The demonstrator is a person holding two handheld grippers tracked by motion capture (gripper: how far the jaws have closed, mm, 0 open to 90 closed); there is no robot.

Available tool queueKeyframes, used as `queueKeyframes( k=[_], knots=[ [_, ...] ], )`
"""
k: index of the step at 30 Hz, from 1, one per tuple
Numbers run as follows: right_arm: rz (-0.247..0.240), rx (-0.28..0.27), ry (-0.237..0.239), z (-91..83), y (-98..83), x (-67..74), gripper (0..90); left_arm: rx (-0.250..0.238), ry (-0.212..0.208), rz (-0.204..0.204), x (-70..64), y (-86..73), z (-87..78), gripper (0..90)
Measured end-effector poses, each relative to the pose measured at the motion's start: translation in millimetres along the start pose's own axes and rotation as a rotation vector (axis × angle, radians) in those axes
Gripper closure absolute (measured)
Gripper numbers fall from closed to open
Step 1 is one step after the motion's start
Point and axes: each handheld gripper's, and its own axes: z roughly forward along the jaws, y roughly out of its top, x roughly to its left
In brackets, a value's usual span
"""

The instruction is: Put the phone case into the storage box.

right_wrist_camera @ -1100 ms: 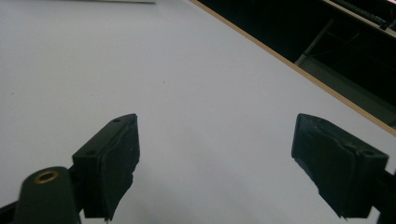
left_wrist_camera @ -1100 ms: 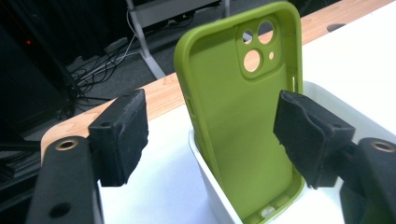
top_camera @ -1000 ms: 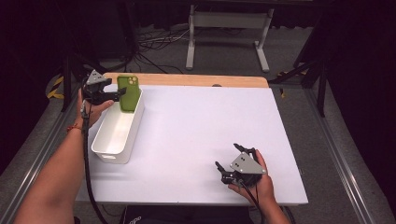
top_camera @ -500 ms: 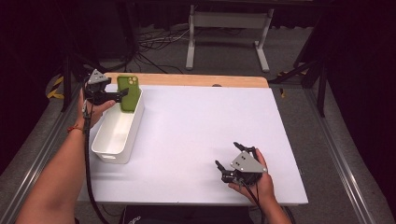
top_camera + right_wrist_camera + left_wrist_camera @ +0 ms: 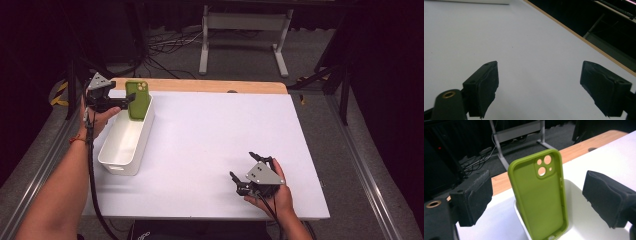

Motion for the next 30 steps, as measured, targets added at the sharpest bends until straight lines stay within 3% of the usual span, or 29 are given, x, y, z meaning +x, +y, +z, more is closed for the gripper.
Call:
queueKeyframes(
  k=[12,19,30],
  knots=[
    [-0.009,-0.008,0.006,0.1,1.5,1.4,16.4,-0.049,-0.024,-0.018,-3.6,0.8,-14.8,10.4],
    [-0.006,-0.013,0.005,-0.4,1.5,0.2,16.4,-0.079,-0.02,-0.01,-6.9,1.6,-21.7,8.3],
    [-0.016,-0.012,0.017,0.1,1.8,-0.5,16.2,-0.099,-0.06,-0.002,-14.1,-0.5,-30.2,5.4]
  ],
)
